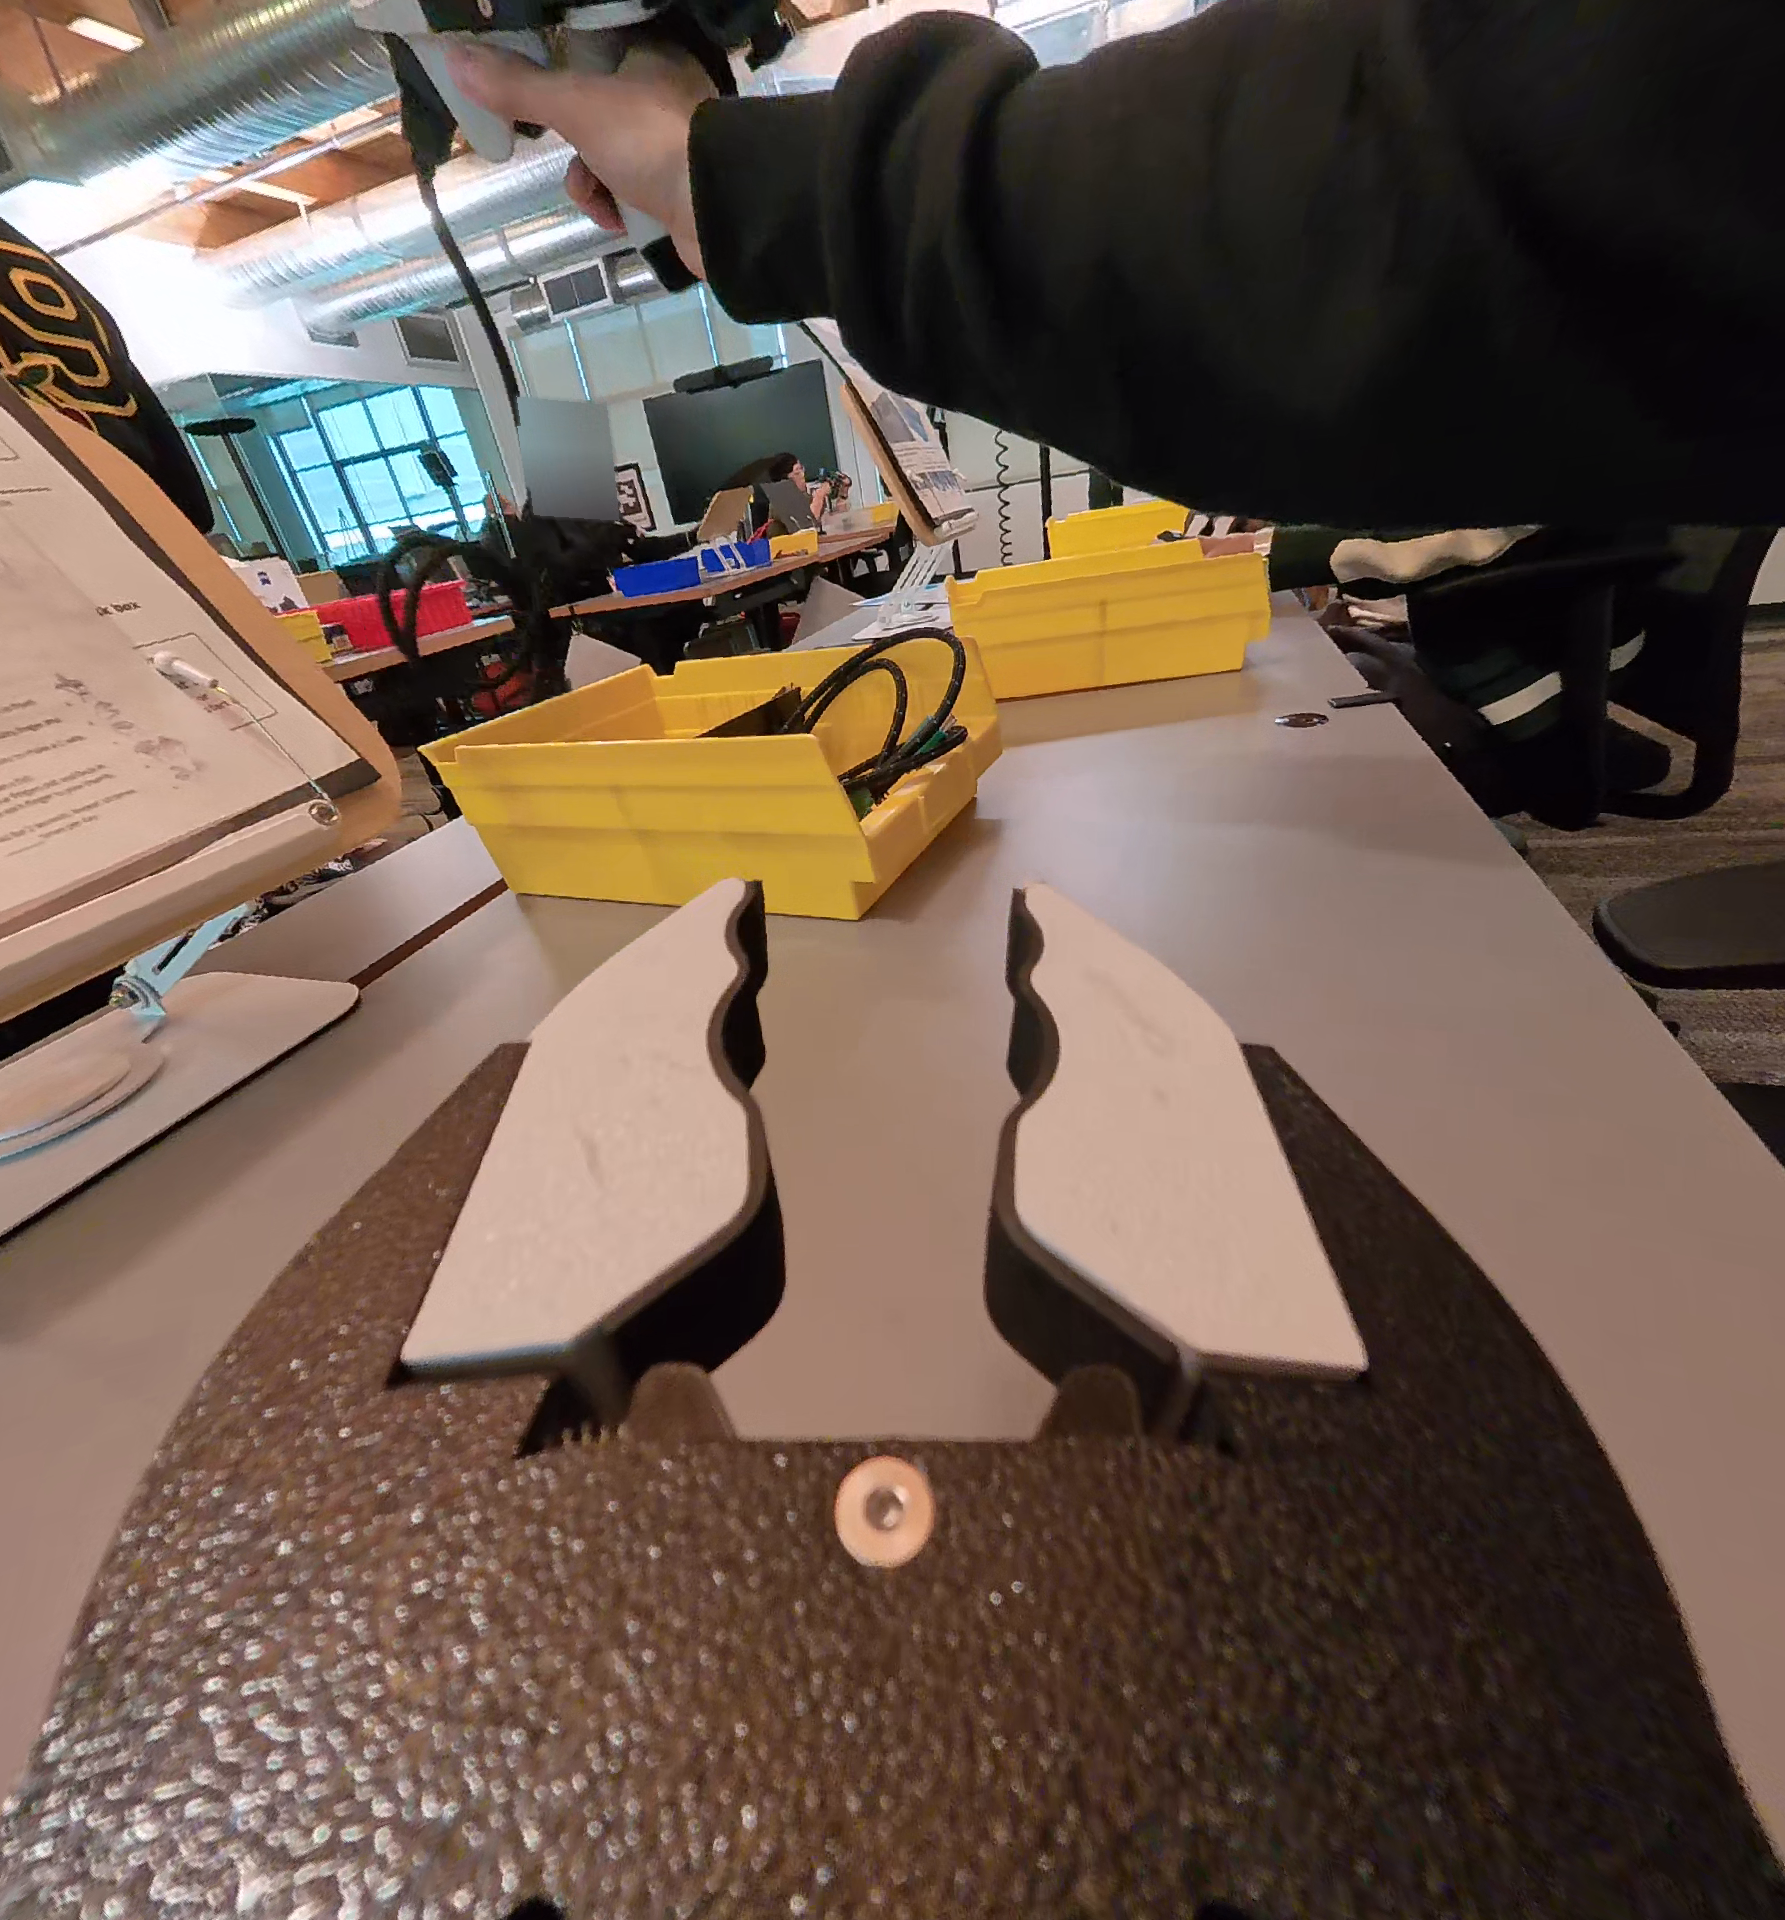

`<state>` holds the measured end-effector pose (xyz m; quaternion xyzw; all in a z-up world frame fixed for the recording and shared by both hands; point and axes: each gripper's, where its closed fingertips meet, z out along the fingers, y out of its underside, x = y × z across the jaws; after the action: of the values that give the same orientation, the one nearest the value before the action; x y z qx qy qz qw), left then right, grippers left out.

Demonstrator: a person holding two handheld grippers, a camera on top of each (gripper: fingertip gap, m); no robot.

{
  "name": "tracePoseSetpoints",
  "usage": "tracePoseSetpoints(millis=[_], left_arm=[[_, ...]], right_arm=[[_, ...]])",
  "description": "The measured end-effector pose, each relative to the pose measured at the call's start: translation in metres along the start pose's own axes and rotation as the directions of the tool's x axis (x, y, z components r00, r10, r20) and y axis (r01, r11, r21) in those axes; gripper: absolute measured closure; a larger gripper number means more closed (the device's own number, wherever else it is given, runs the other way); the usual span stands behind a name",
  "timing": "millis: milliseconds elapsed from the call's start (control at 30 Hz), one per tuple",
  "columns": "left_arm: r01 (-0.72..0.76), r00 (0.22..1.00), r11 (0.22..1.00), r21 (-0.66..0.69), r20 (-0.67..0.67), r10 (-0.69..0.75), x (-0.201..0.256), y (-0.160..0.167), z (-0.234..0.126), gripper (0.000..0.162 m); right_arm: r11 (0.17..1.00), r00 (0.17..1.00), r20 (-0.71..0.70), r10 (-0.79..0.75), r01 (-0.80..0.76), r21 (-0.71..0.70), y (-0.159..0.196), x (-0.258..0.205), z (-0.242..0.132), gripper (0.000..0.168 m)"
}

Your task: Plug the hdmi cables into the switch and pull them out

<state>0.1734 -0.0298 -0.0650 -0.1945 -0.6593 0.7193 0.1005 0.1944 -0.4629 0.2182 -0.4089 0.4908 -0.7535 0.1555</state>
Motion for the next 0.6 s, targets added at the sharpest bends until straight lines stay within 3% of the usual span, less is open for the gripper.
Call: tracePoseSetpoints(millis=[200, 333, 467, 600], left_arm=[[-0.007, 1.0, 1.0, -0.015, -0.011, 0.006, 0.002, 0.002, 0.001, 0.118], [-0.007, 0.999, 1.0, -0.024, -0.037, 0.006, 0.008, 0.004, 0.003, 0.118], [0.001, 0.998, 1.0, -0.019, -0.057, -0.002, 0.011, 0.003, 0.004, 0.118], [0.018, 0.998, 1.0, -0.006, -0.065, -0.018, 0.012, 0.002, 0.003, 0.119]], right_arm=[[0.951, 0.973, 0.044, 0.226, -0.23, 0.207, -0.06, 0.04, -0.037, 0.144], [0.951, 0.983, 0.03, 0.182, -0.184, 0.249, -0.092, 0.059, -0.072, 0.144], [0.974, 0.976, 0.117, 0.182, -0.195, 0.117, -0.063, 0.046, -0.075, 0.145], [0.992, 0.949, 0.299, 0.101, -0.074, -0.1, 0.011, -0.003, -0.072, 0.144]])
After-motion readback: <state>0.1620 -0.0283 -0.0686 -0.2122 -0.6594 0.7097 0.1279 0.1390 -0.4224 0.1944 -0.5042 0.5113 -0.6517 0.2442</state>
